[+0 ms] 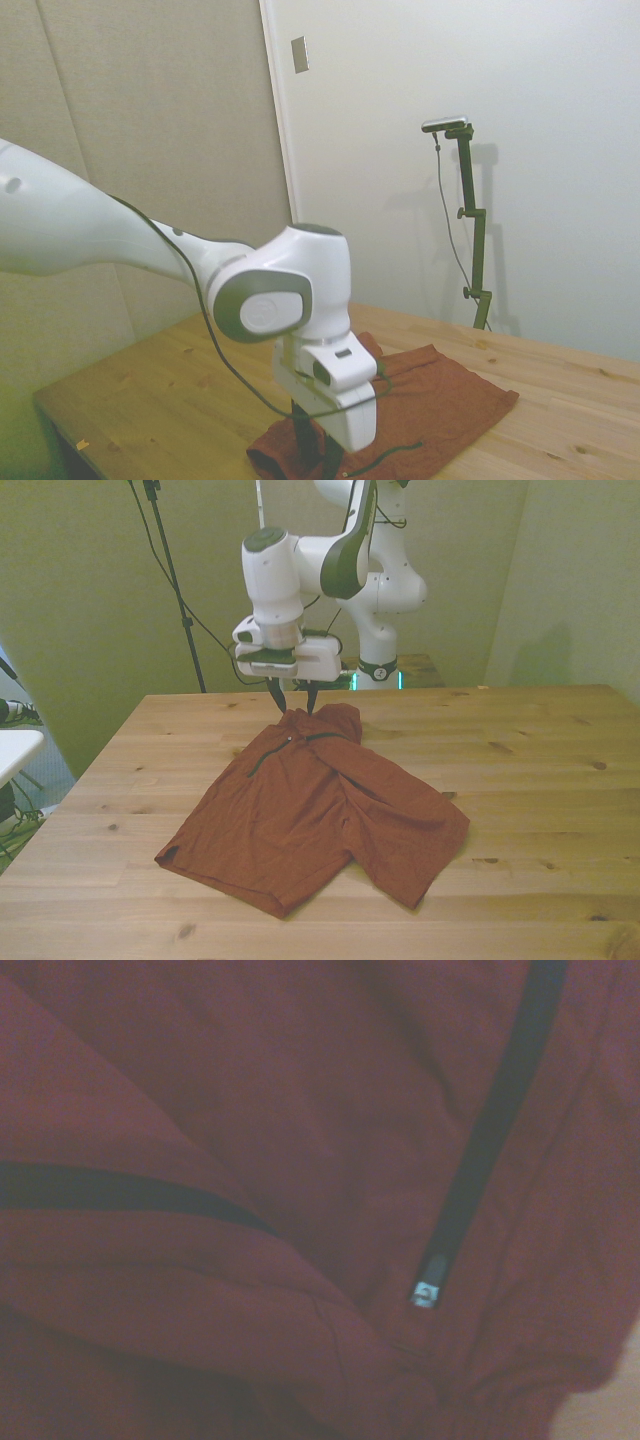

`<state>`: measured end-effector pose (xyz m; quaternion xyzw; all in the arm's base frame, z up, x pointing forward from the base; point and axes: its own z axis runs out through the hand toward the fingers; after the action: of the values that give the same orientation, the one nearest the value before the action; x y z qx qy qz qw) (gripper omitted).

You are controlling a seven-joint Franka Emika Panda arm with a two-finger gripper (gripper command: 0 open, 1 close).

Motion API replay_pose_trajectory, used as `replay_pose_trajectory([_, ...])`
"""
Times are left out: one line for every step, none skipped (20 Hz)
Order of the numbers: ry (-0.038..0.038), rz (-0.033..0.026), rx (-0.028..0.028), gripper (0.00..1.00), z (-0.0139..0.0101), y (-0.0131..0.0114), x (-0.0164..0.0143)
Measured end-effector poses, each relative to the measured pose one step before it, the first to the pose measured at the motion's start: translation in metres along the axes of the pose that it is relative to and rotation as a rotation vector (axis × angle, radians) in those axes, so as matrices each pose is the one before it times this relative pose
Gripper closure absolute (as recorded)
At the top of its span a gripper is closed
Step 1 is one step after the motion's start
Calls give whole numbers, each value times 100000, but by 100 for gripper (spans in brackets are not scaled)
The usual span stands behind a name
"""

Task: Fold the shorts

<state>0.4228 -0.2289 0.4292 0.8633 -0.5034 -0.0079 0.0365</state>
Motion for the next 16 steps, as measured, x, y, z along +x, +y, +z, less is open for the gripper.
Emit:
replay_pose_trajectory([5571, -2049, -727, 0, -2153, -303, -1186])
replay_pose_trajectory([5488, -1552, -1123, 0, -1992, -516, -1383])
replay_pose_trajectory([5615, -1997, -735, 0, -1748, -868, -1563])
replay_pose_trajectory([5188, -2203, -1033, 0, -1248, -1365, -1672])
replay_pose_trajectory([5442, -2301, -791, 0, -755, -1825, -1610])
replay_pose_trajectory([5780, -2691, -800, 0, -172, -2086, -1431])
replay_pose_trajectory([5416, -3044, -727, 0, 302, -2229, -1223])
replay_pose_trajectory([5302, -3749, -1130, 0, 700, -2134, -1042])
replay_pose_trajectory([4807, -4004, -1299, 0, 1025, -2007, -820])
replay_pose_trajectory([4420, -4315, -1356, 0, 1173, -1859, -679])
replay_pose_trajectory([4069, -4533, -1370, 0, 1087, -1710, -531])
replay_pose_trajectory([4172, -4536, -1407, 0, 854, -1634, -326])
replay_pose_trajectory([4324, -4248, -1254, 0, 523, -1462, -82])
replay_pose_trajectory([4681, -4268, -808, 0, 196, -1384, 17])
replay_pose_trajectory([4649, -3962, -396, 0, -53, -1241, 1])
replay_pose_trajectory([4569, -3987, -317, 0, -167, -1051, -139])
